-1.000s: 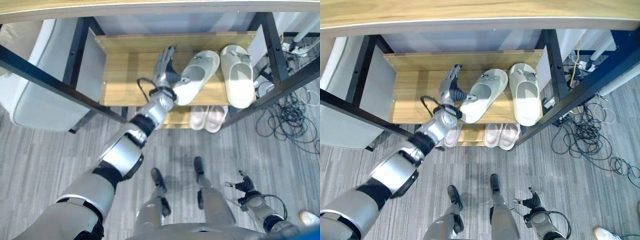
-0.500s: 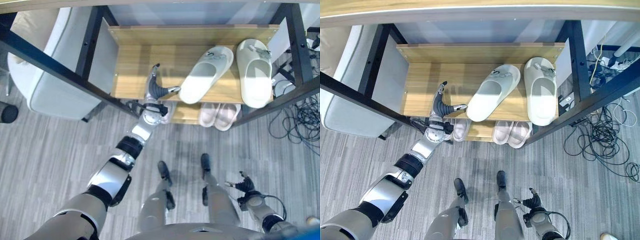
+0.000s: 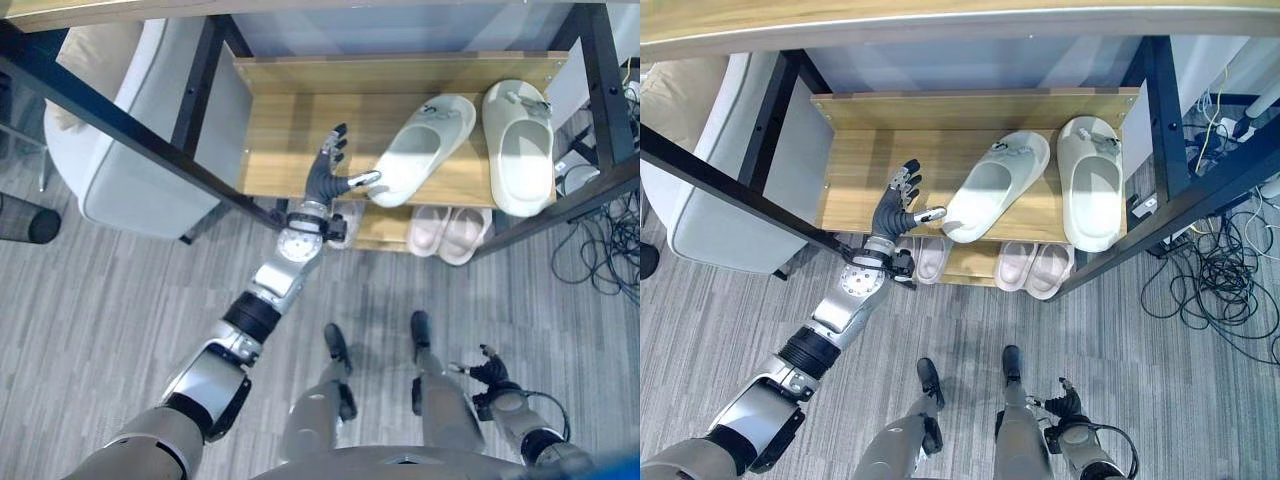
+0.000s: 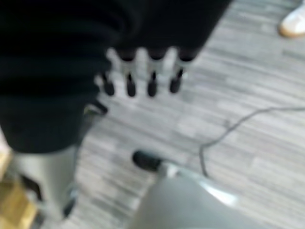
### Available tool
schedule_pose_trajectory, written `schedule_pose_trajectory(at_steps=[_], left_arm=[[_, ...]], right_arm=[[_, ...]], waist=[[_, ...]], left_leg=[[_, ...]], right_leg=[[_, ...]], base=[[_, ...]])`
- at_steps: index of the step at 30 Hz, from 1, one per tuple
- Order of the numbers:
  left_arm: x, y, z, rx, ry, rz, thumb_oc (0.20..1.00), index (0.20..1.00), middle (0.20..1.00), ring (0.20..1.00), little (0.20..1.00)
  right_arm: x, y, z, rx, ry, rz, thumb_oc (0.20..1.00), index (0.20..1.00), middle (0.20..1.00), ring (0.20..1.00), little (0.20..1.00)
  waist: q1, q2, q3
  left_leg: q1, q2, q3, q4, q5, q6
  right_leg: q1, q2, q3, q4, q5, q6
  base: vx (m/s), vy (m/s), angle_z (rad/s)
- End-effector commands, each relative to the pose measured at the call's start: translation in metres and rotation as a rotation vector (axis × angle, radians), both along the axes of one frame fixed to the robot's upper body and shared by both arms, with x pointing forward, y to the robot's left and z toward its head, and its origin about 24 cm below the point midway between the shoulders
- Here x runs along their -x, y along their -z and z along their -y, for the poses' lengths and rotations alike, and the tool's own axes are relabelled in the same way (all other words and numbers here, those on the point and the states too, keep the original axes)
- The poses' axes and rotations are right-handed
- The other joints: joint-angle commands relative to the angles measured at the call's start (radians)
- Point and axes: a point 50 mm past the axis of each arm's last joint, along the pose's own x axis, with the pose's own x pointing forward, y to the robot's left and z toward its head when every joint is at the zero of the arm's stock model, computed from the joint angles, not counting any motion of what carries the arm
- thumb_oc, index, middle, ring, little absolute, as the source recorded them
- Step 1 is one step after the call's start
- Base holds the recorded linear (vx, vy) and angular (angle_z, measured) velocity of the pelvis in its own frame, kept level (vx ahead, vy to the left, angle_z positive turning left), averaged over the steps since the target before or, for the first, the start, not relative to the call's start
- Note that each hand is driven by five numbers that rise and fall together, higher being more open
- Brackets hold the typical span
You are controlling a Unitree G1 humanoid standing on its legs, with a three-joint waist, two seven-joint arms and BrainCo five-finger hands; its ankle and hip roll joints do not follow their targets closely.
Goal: Arrange the slippers neatly on the shoe rack.
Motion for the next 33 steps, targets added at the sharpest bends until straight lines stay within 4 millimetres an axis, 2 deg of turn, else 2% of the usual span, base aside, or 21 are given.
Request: schedule_pose_trajectory(at_steps=[1,8,18,24,33], left_arm=[[0.001,-0.015,0.013,0.033,0.083,0.072,1.0,1.0,1.0,1.0,1.0],[0.005,-0.003,0.024,0.031,0.127,0.021,1.0,1.0,1.0,1.0,1.0],[0.003,0.004,0.022,0.07,0.101,-0.034,1.0,1.0,1.0,1.0,1.0],[0.009,0.004,0.034,0.12,0.159,-0.06,1.0,1.0,1.0,1.0,1.0],[0.015,-0.006,0.06,0.151,0.252,-0.058,1.0,1.0,1.0,1.0,1.0]], right_arm=[[-0.006,-0.006,0.01,0.036,-0.017,0.017,1.0,1.0,1.0,1.0,1.0],[-0.004,-0.006,0.012,0.046,-0.018,0.008,1.0,1.0,1.0,1.0,1.0],[-0.006,-0.006,0.012,0.057,-0.02,0.004,1.0,1.0,1.0,1.0,1.0],[-0.006,-0.006,0.01,0.055,-0.023,-0.001,1.0,1.0,1.0,1.0,1.0],[-0.01,-0.007,0.008,0.064,-0.034,0.004,1.0,1.0,1.0,1.0,1.0]], waist=[[0.013,0.015,0.008],[0.01,0.02,0.006],[0.01,0.028,0.008],[0.005,0.031,0.001],[0.0,0.031,0.005]], left_leg=[[-0.045,-0.014,-0.113,0.012,-0.035,-0.031],[-0.044,-0.013,-0.113,0.012,-0.036,-0.029],[-0.045,-0.013,-0.11,0.012,-0.031,-0.027],[-0.036,-0.012,-0.114,0.012,-0.032,-0.026],[-0.037,-0.01,-0.111,0.012,-0.033,-0.024]], right_leg=[[-0.059,-0.032,-0.064,0.082,-0.088,0.042],[-0.058,-0.031,-0.061,0.083,-0.09,0.041],[-0.064,-0.029,-0.057,0.085,-0.086,0.04],[-0.053,-0.026,-0.054,0.083,-0.09,0.037],[-0.056,-0.025,-0.051,0.082,-0.087,0.037]], base=[[0.0,0.0,0.0],[0.0,0.0,0.0],[0.0,0.0,0.0],[0.0,0.0,0.0],[0.0,0.0,0.0]])
